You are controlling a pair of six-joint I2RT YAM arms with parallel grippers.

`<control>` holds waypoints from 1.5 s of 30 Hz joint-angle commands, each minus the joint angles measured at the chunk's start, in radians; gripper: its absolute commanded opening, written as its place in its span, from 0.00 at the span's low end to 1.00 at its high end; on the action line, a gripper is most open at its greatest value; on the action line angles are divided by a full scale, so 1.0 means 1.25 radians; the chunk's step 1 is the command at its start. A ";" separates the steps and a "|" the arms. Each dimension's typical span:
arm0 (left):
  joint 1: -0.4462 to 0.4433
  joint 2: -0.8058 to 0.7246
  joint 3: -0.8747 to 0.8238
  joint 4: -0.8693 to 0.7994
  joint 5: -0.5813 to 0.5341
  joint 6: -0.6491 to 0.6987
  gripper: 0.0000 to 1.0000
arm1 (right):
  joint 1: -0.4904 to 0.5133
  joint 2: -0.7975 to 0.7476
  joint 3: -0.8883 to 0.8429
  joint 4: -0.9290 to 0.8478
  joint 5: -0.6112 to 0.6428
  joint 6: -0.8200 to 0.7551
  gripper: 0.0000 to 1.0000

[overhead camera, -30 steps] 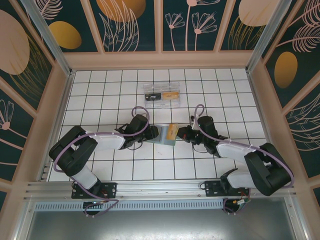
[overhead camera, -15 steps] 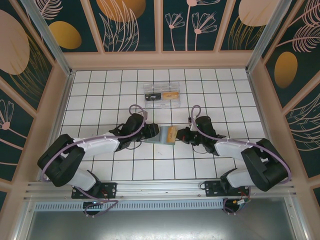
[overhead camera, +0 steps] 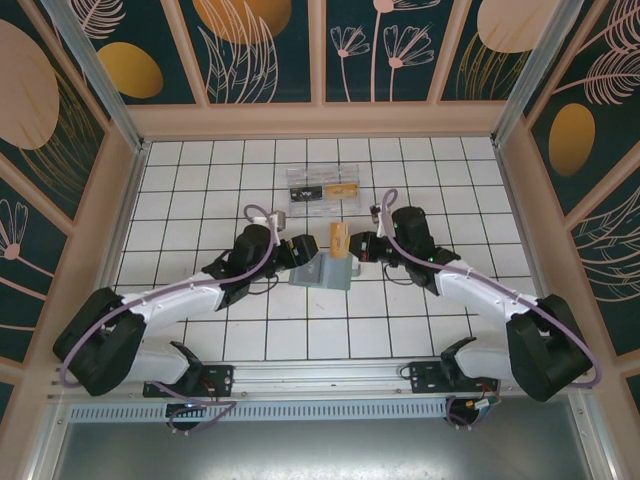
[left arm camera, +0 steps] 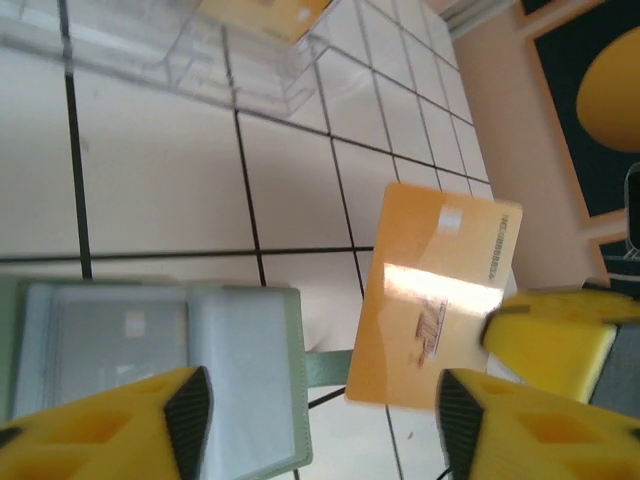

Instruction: Take the credit cards out of the card holder

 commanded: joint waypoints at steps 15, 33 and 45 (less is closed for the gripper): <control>0.011 -0.515 -0.092 -0.261 -0.271 0.074 0.99 | 0.092 0.247 0.433 -0.399 0.396 -0.675 0.00; 0.011 -0.722 -0.148 -0.345 -0.278 0.081 0.99 | 0.124 0.431 0.623 -0.454 0.583 -1.140 0.00; 0.011 -0.727 -0.147 -0.373 -0.285 0.074 0.99 | 0.109 0.486 0.616 -0.317 0.597 -1.348 0.00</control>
